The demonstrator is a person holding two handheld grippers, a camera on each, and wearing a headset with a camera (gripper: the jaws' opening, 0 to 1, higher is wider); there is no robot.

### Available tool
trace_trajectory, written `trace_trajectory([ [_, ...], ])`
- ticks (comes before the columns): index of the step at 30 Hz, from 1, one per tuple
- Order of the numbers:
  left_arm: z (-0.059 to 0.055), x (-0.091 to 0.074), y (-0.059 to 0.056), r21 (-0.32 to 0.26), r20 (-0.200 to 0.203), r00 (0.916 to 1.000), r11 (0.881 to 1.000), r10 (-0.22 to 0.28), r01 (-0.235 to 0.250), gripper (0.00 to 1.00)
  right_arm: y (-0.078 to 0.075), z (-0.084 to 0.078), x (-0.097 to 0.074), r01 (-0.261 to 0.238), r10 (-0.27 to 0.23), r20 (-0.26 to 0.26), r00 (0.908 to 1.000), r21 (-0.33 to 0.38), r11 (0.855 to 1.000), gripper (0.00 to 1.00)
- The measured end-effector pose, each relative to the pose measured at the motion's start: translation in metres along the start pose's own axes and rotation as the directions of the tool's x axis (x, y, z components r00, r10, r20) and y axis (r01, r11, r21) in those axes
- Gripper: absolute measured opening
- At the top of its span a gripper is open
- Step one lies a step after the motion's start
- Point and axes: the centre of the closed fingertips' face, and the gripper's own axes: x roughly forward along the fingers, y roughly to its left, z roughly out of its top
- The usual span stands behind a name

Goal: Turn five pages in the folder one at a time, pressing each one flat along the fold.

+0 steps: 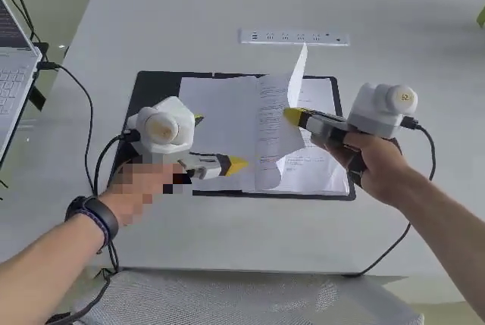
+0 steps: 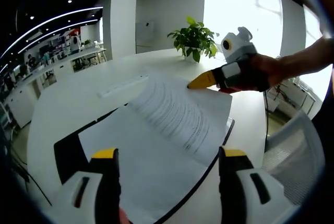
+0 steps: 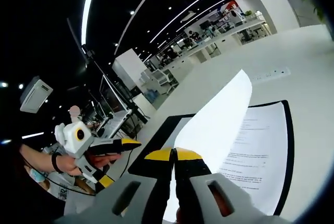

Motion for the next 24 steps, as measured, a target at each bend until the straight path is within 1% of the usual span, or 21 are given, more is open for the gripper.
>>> trace_trajectory([
  [6,-0.007,-0.022,0.010,-0.015,0.009,0.9995,0.999,0.031,-0.031,0.79,0.014,-0.002,0.011,-0.033,0.033,-0.012,0.9994,-0.009,0.999,0.00],
  [9,-0.010,-0.030,0.013,-0.023,0.013,0.9991,0.999,0.039,-0.039,0.79,0.021,-0.003,0.017,-0.048,0.048,-0.017,0.9987,-0.015,0.999,0.00],
  [13,-0.016,-0.043,0.019,-0.032,0.015,0.9984,0.998,0.055,-0.054,0.80,0.041,-0.004,0.028,-0.093,0.093,-0.025,0.9954,-0.031,0.995,0.00],
  [17,-0.019,-0.054,0.024,-0.045,0.024,0.9972,0.997,0.071,-0.070,0.80,0.056,-0.006,0.038,-0.124,0.123,-0.036,0.9918,-0.041,0.991,0.00],
  [20,-0.022,-0.063,0.029,-0.049,0.028,0.9961,0.995,0.083,-0.082,0.80,0.070,-0.009,0.048,-0.151,0.149,-0.049,0.9876,-0.048,0.987,0.00],
  [24,-0.024,-0.071,0.035,-0.059,0.034,0.9949,0.994,0.095,-0.093,0.80,0.079,-0.014,0.059,-0.171,0.168,-0.064,0.9838,-0.054,0.984,0.00],
])
